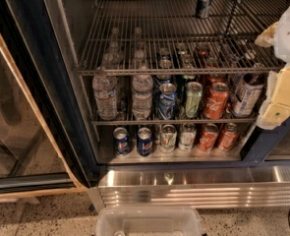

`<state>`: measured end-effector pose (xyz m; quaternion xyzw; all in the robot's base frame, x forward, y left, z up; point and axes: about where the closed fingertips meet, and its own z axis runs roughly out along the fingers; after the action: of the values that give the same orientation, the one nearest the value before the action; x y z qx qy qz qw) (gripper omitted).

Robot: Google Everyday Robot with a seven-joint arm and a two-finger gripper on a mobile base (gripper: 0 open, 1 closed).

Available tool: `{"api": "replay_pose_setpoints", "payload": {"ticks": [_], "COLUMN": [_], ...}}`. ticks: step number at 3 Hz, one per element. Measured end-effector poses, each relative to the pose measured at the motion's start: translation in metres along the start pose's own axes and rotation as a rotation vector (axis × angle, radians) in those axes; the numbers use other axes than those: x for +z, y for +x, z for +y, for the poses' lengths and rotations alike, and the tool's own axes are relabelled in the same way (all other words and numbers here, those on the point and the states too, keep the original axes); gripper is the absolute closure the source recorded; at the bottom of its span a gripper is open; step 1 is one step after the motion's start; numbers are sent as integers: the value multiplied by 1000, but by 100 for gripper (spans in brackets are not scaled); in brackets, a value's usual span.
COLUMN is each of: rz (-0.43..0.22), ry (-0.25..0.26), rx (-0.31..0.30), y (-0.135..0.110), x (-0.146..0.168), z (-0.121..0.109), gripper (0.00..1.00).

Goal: Pick redbull can from top shelf of fridge

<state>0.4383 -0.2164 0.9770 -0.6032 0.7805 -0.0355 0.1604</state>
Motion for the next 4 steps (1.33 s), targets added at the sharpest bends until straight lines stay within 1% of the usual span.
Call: {"api": "replay_pose_setpoints", "payload": {"ticks": [1,2,3,4], "rz": [0,-23,-118,-287], "ry": [0,1,-4,27], "rx": [0,12,60,162], "y": [0,-3,0,19], "x": [0,2,20,45], "z": [0,-2,8,12], "gripper": [0,0,0,0]}}
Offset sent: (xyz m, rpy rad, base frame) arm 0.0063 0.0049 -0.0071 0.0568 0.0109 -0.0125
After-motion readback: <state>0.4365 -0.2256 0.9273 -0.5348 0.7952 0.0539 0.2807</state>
